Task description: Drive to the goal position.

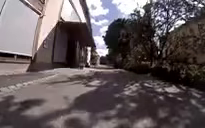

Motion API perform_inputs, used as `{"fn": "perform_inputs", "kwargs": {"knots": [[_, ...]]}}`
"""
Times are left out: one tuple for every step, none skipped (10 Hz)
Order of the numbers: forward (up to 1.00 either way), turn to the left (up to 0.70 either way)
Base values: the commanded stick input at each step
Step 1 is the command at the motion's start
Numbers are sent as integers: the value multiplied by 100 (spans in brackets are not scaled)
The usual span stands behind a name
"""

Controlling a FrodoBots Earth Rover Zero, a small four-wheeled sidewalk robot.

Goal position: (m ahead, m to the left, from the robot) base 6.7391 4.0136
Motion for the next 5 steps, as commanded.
{"fn": "perform_inputs", "kwargs": {"knots": [[85, -22], [85, -2], [85, 0], [85, 0], [85, 0]]}}
